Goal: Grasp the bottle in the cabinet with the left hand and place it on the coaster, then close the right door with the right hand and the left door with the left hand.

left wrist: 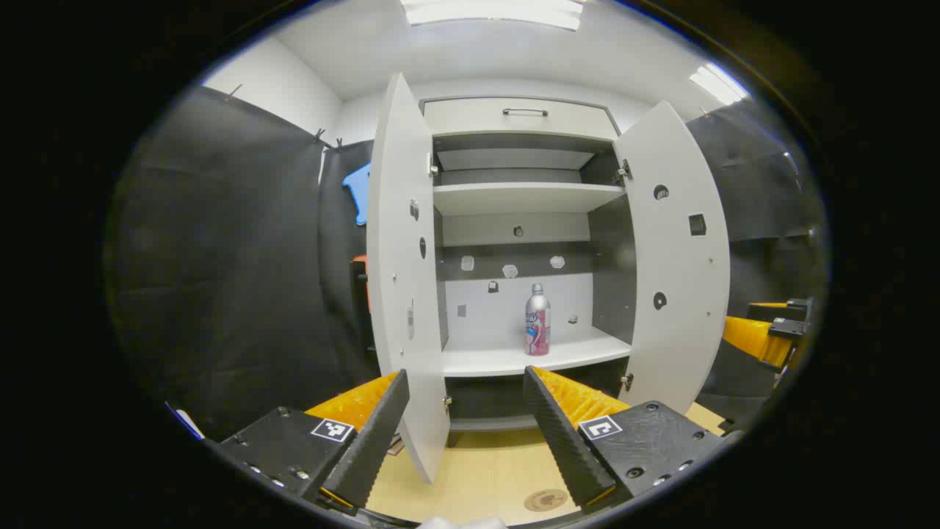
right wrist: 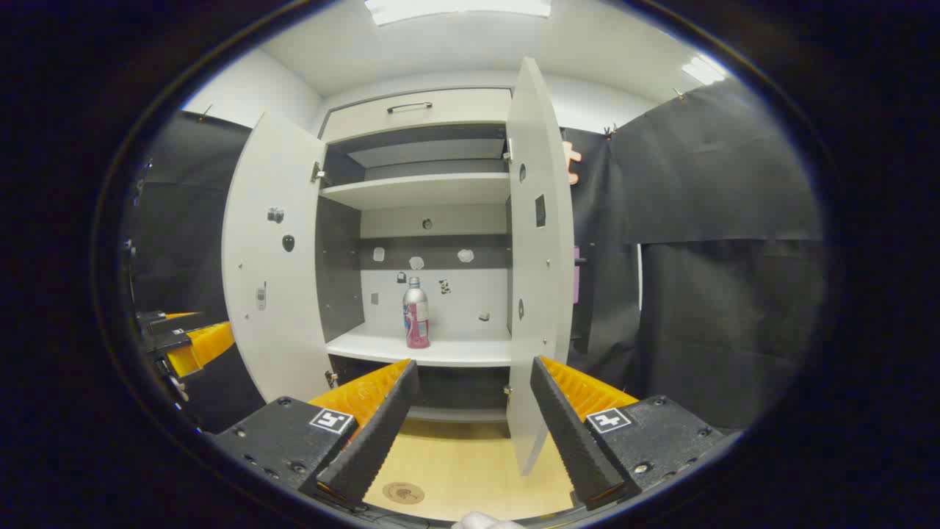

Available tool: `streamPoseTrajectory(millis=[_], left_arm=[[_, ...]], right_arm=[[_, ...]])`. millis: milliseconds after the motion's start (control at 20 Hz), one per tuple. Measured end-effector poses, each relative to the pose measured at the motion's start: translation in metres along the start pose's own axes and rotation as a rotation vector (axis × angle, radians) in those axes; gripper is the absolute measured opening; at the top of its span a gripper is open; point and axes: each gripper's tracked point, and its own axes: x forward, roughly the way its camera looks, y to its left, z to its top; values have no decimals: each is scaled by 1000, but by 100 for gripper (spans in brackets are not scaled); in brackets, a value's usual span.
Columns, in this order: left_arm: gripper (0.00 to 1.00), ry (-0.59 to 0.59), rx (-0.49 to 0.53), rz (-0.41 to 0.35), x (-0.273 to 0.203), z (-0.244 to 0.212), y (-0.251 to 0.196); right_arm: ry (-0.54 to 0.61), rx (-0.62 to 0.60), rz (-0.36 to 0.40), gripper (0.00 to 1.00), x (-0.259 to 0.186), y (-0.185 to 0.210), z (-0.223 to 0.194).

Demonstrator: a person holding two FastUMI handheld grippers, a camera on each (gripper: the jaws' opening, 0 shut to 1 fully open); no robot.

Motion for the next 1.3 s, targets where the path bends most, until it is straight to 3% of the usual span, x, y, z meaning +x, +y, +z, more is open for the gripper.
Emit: streamPoseTrajectory(millis=[400,450,950,1000,1300], left_arm=[[100,6,-12,3,-3,-1,4],[96,7,-11,5,-3,-2,5],[100,14,-11,23,3,-3,10],[96,14,-8,22,7,-2,9],[100,-16,-3,-19,65,10,-12]], right_arm=[[8,-6,11,100,-1,8,-2],[7,-8,11,100,0,9,-3],[10,-5,18,100,8,10,-5],[10,-4,16,100,9,8,-4],[19,6,-4,100,21,-5,-1]])
